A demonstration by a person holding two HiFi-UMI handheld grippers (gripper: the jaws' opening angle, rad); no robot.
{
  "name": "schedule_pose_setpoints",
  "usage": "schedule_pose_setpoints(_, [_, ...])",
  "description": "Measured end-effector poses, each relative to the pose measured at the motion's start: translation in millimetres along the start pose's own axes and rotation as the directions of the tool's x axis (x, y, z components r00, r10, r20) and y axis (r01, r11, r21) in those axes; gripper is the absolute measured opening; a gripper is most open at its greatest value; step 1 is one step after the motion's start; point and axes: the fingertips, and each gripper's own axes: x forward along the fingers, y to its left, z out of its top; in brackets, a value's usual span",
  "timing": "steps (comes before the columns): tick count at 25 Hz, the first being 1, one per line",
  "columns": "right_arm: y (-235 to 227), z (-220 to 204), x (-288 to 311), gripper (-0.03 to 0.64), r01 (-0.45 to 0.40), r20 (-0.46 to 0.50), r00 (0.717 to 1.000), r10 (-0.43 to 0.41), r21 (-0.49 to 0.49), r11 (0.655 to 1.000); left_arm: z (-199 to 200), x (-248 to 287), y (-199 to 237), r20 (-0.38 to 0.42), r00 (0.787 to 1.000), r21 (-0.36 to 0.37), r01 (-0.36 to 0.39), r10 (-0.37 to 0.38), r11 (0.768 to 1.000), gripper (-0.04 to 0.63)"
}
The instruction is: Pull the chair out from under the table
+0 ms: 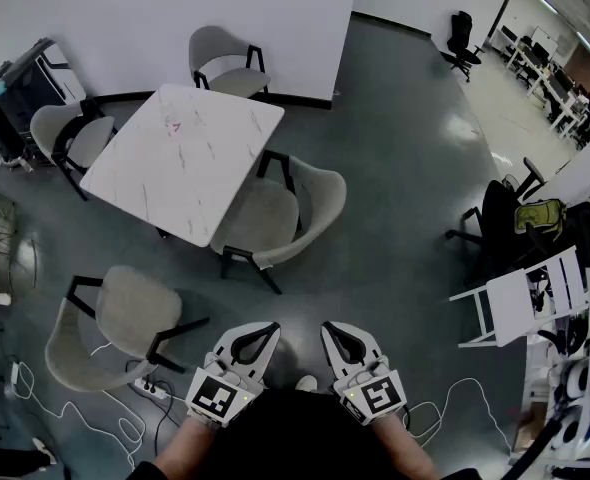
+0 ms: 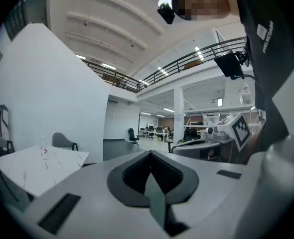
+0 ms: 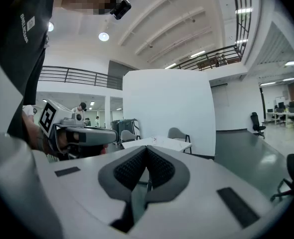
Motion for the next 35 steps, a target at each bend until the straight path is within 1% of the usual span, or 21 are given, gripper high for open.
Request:
schedule_pose_setpoints(5, [2, 2, 9, 0.012, -0.014, 0.003, 1.000, 0.014, 0.007, 1.000, -3, 1, 5, -0.012, 1.000, -0.016, -0.008, 0.008, 1.000, 0.005])
schedule_pose_setpoints(10, [9, -1, 11, 0.011, -0.014, -0.011, 1.000, 0.014, 0.014, 1.000, -8, -5, 5, -0.026, 1.000, -0.007, 0.003, -0.003, 1.000, 0.005])
schedule_pose_setpoints(16, [20, -7, 17, 0.012, 0.014, -0.019, 1.000, -0.013, 0.054, 0.998, -14, -19, 12, -0.035, 0.999, -0.010, 0.022, -0.022, 1.000, 0.005])
schedule_pose_setpoints(19, [25, -10, 25, 0.012, 0.042, -0.026, 0.999, -0.040, 0.078, 0.996, -18, -29, 22, -0.044, 0.998, 0.003, 0.039, -0.038, 0.999, 0.005])
schedule_pose_setpoints(23, [38, -14, 36, 0.012, 0.069, -0.037, 0.997, -0.066, 0.089, 0.994, -27, -43, 36, -0.058, 0.996, -0.004, 0.064, -0.064, 0.998, 0.005])
schedule_pose_setpoints(27, [50, -22, 45, 0.012, 0.091, -0.056, 0.995, -0.086, 0.091, 0.992, -38, -55, 45, -0.074, 0.994, 0.025, 0.087, -0.085, 0.996, 0.005])
schedule_pose_setpoints(31, [56, -26, 60, 0.012, 0.094, -0.068, 0.994, -0.087, 0.099, 0.991, -47, -60, 54, -0.092, 0.991, 0.020, 0.104, -0.101, 0.994, 0.005])
schedule_pose_setpoints(35, [51, -26, 80, 0.012, 0.084, -0.069, 0.995, -0.077, 0.097, 0.992, -52, -55, 68, -0.103, 0.990, 0.013, 0.102, -0.100, 0.995, 0.006])
